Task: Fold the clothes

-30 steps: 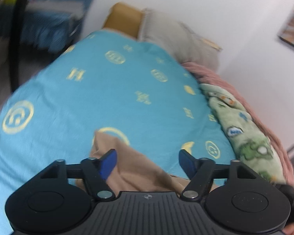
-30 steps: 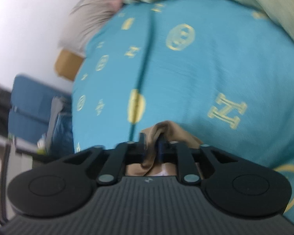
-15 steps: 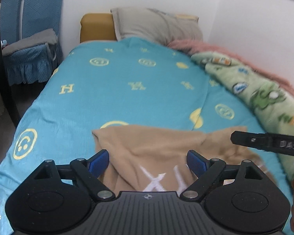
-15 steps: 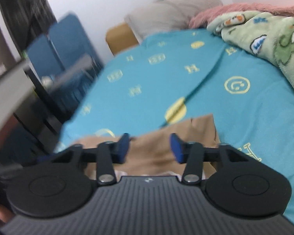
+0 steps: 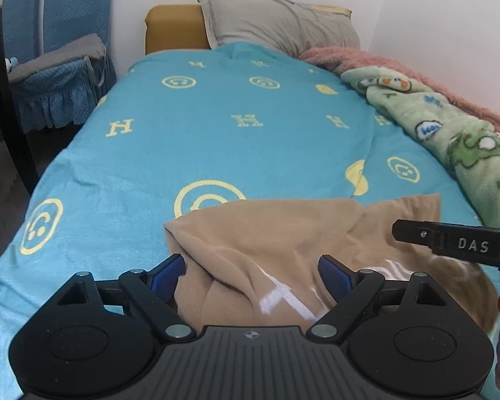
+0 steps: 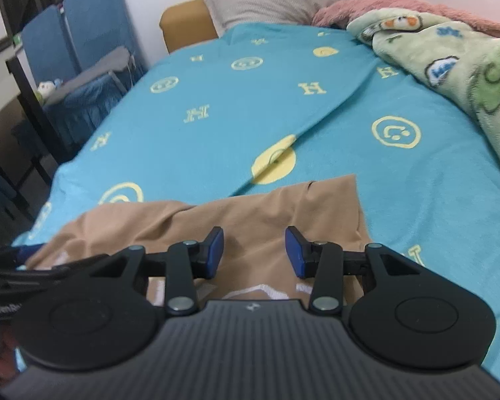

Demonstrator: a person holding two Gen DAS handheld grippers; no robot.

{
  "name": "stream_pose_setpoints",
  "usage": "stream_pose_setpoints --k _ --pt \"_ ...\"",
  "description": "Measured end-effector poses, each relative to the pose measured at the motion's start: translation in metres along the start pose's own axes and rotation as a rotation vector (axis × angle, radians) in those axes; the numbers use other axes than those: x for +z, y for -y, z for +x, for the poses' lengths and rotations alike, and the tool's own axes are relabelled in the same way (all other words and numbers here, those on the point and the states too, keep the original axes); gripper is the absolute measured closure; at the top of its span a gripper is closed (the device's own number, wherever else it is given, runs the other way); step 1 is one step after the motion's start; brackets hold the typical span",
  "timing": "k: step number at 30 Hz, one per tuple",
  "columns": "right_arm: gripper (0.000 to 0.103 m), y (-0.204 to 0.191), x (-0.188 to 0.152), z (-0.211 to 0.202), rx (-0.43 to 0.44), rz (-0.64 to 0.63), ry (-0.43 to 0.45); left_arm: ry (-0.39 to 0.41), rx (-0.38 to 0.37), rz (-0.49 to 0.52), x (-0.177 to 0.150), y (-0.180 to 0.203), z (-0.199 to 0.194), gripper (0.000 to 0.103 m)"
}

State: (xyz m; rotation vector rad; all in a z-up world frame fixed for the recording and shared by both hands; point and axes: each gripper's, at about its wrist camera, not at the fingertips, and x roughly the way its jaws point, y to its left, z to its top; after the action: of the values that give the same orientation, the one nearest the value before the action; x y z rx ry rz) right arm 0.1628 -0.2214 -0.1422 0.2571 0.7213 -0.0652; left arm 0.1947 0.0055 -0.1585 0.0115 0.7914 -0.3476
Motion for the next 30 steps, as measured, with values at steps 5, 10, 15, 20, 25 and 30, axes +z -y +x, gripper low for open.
stream_pose_setpoints --k 5,10,15,20,25,30 --pt "0.059 -0.004 -0.003 -0.025 -0.004 0.014 0.021 0.031 -0.028 -0.01 -0.011 0.004 -0.041 0.014" --pt "0.059 -0.01 -0.014 -0.031 -0.028 -0.014 -0.024 0.031 -0.014 0.0 -0.021 0.011 -0.054 0.014" --pt "0.059 -0.009 -0.02 -0.023 -0.038 -0.01 -0.061 -0.032 0.001 -0.026 -0.028 0.013 -0.044 0.014" --pt "0.059 -0.008 -0.02 -0.032 -0.046 0.0 -0.055 -0.021 -0.031 -0.107 -0.024 0.006 -0.07 0.015" --pt "0.056 0.001 -0.014 -0.053 -0.022 0.071 -0.008 -0.008 -0.094 -0.217 -0.021 -0.005 -0.101 0.015" --pt "0.014 0.012 -0.011 -0.065 0.054 0.195 -0.015 -0.029 -0.211 -0.354 -0.025 -0.02 -0.119 0.014"
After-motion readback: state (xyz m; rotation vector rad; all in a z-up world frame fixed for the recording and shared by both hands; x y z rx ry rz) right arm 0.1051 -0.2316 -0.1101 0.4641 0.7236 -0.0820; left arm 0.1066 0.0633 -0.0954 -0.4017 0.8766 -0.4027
